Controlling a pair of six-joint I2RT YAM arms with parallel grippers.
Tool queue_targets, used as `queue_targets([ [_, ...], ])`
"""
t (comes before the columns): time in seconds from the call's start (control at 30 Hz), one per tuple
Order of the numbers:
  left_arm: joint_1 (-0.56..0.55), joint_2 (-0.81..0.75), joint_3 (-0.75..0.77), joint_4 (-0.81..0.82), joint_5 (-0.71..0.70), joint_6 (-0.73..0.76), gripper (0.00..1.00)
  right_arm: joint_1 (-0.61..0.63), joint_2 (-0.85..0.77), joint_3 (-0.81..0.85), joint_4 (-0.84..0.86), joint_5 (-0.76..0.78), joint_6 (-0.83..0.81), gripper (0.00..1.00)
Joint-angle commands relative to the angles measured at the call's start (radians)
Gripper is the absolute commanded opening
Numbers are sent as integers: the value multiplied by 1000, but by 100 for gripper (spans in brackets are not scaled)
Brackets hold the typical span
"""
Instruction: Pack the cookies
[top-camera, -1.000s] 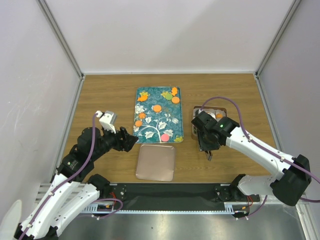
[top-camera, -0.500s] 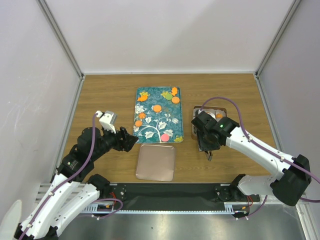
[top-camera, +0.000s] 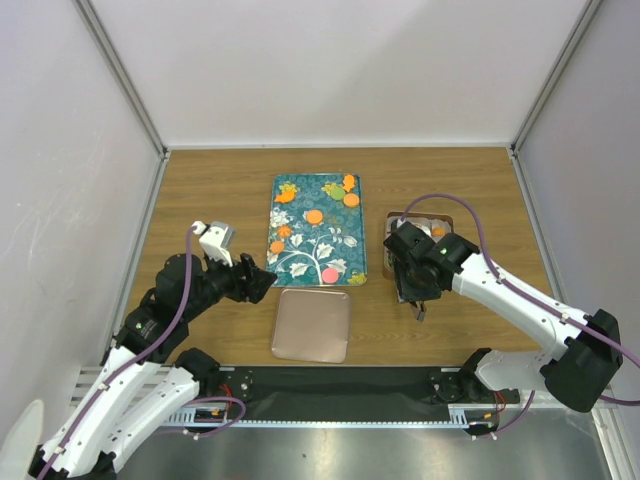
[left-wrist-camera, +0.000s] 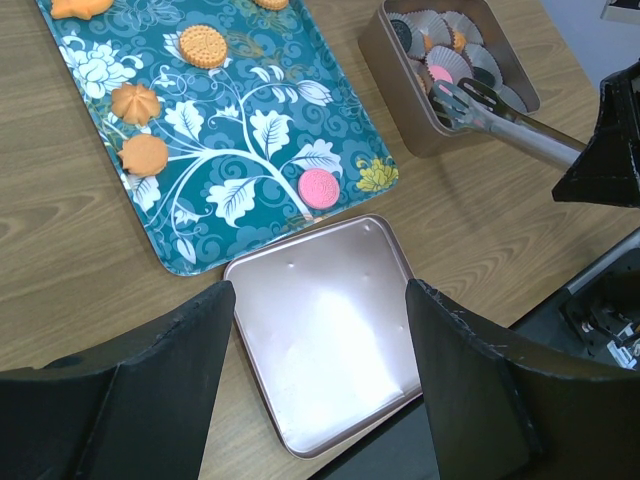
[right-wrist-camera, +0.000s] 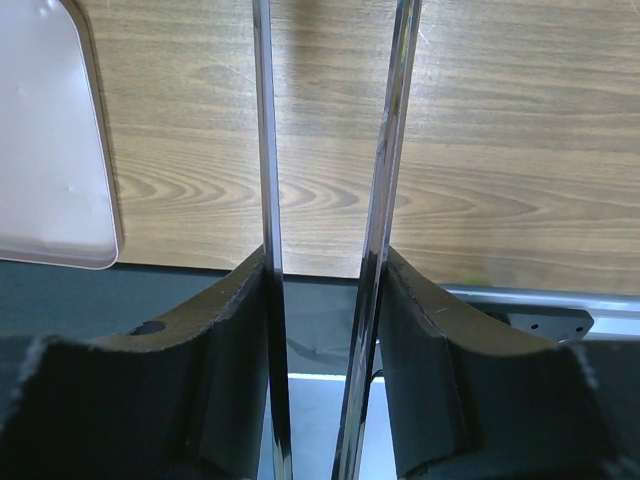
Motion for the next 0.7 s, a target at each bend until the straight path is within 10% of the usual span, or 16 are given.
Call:
queue_targets([
  [0.0, -7, 2, 4, 13, -10, 0, 75, -5, -19, 26, -13, 5, -8, 46],
  [0.67, -7, 1, 21, 2, -33, -3, 75, -38, 74, 293, 102, -29, -77, 43],
])
